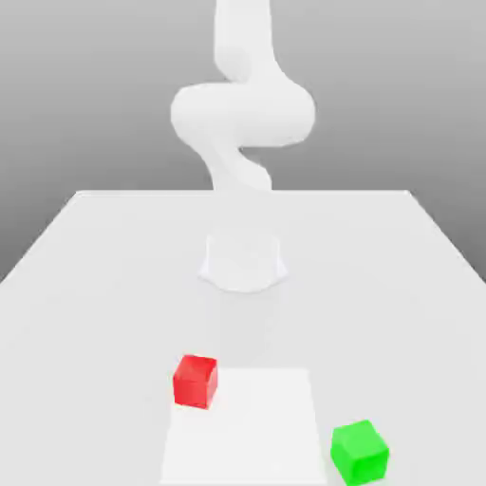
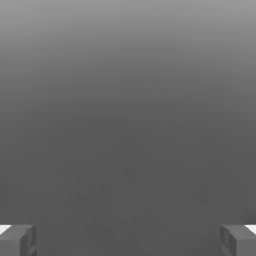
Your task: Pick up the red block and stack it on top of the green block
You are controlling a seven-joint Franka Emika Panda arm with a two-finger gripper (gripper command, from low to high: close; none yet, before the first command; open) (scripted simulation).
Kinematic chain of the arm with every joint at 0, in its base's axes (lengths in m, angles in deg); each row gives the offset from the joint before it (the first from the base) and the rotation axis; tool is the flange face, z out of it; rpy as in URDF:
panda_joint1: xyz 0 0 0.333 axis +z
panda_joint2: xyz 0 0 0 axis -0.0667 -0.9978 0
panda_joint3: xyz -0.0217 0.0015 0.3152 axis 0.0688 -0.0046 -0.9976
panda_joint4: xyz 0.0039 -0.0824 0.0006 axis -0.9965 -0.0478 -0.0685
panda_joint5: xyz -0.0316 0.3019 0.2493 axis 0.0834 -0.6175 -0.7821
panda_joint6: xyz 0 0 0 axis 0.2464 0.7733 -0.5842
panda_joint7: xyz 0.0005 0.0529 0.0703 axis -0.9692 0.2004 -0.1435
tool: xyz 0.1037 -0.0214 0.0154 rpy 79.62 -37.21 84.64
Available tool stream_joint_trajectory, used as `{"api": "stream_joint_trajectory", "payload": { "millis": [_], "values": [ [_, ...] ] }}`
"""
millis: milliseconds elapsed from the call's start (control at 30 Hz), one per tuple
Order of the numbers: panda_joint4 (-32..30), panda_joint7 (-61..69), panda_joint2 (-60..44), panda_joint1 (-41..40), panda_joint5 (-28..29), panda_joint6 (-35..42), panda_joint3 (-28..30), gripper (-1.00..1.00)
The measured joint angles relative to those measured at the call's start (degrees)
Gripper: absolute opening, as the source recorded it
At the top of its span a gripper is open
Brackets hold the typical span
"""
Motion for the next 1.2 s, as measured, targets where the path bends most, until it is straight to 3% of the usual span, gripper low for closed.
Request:
{"api": "stream_joint_trajectory", "payload": {
  "millis": [567,800,833,1067,1200],
  "values": [
    [-26.16,-1.93,-36.33,-4.89,0.4,-24.16,4.1,0.0],
    [-26.37,0.49,-51.25,-6.24,-3.13,-36.38,2.52,0.0],
    [-26.1,0.83,-53.19,-6.79,-3.6,-38.01,1.85,-1.0],
    [-26.04,0.78,-53.62,-7.16,-3.54,-38.36,1.49,-1.0],
    [-27.04,-0.92,-46.75,-6.73,-1.17,-32.56,2.51,-1.0]
  ]
}}
